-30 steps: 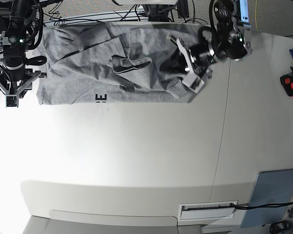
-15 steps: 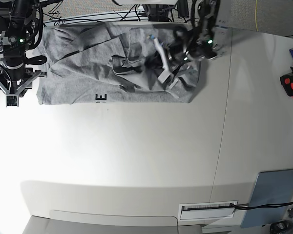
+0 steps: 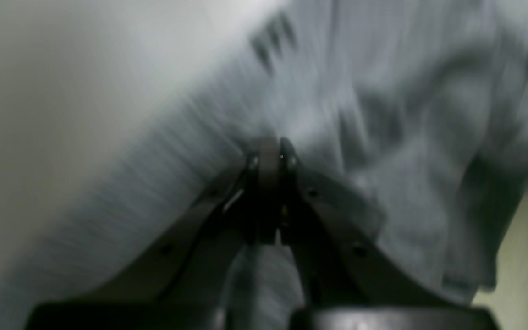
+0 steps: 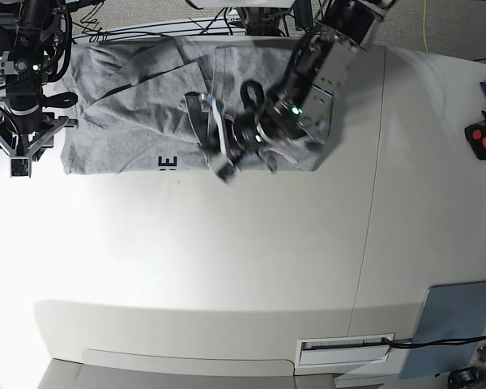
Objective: Fold the T-shirt properly
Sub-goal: 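Lift the strip end with the left gripper and fold it toward the right gripper, then release the folded end and move the right gripper to the other end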
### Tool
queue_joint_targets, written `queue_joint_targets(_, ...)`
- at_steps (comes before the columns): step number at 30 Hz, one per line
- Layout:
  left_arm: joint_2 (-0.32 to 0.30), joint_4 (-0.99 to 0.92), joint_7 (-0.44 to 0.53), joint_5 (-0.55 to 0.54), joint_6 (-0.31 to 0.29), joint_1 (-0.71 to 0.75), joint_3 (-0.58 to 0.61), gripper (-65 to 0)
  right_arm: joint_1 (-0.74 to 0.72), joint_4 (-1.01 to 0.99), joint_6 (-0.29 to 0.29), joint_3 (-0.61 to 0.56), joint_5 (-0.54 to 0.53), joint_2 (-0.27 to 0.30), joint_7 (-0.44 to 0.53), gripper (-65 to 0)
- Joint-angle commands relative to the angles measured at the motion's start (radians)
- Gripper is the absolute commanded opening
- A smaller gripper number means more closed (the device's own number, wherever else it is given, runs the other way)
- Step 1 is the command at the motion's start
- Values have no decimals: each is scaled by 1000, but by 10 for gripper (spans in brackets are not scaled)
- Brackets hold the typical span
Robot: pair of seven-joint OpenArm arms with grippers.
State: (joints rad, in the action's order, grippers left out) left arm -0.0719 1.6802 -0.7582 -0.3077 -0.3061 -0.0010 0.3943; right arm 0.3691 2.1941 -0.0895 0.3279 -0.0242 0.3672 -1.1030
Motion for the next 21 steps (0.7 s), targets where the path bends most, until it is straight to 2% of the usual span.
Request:
queue_joint_targets(1, 8, 44, 17, -31, -15, -13, -24, -650, 0, 18, 7, 8, 9, 15, 14, -433)
queue_joint_targets(4, 8, 104, -43, -109, -88, -11, -129, -650, 6, 12, -23, 8, -18, 15, 19, -433)
queue_joint_targets(5, 8, 116, -72, -145, -103, -10, -171, -626, 6, 0, -26, 14, -25, 15, 23, -433)
queue_joint_targets(8, 8, 128, -142, -262, -150, -3, -294, -451, 5, -71, -80, 65, -150, 15, 21, -433)
queue_joint_targets(10, 8, 128, -169, -321, -165, 6, -371, -378, 5, -132, -127, 109, -254, 15, 12, -433)
queue_joint_targets(13, 8, 128, -179, -382, -168, 27, -467, -368, 5, -204, -209, 172, -407, 15, -31, -433)
queue_joint_targets(17, 8, 128, -197, -396, -264, 37, -546, -368, 5, -240, -273, 232, -565, 16, -86, -433)
queue_joint_targets(21, 3, 128, -208, -396, -275, 37, -597, -368, 5, -267, -349, 241, -739, 35, -200, -433)
